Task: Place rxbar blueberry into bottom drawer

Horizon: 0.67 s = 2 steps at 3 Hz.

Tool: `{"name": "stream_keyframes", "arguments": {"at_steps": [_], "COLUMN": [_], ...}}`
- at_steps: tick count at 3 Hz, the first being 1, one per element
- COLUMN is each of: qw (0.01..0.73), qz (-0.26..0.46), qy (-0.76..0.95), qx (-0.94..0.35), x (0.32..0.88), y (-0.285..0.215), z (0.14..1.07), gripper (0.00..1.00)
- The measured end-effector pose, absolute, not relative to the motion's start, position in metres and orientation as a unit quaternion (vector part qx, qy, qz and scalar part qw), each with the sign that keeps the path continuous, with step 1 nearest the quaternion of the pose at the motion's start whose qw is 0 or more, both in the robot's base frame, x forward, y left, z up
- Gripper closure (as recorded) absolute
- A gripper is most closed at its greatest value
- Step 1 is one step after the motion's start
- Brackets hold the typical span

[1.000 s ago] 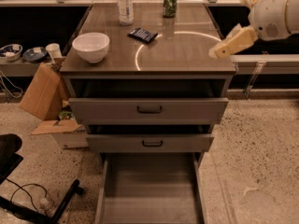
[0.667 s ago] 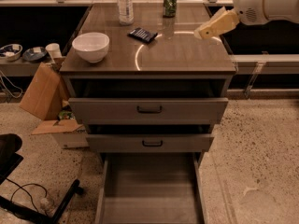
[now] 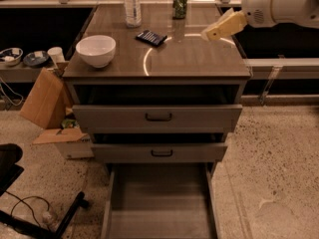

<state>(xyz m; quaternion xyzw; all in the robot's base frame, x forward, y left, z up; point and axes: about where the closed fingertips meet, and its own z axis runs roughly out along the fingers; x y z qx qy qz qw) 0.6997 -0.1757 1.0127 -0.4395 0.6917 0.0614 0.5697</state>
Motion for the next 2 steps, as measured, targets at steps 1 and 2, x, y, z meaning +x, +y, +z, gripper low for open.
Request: {"name": "stream_keyframes", "arguments": {"at_steps": [1, 2], "qw": [0.573, 0.565], "qz": [0.092, 0.106], "qy": [0.702, 0.729], "qx": [-0.412, -0.371], "x": [0.763, 0.819], "y": [-0.151, -0.131], "z": [0.991, 0.953], "gripper": [0.0, 0.0]}}
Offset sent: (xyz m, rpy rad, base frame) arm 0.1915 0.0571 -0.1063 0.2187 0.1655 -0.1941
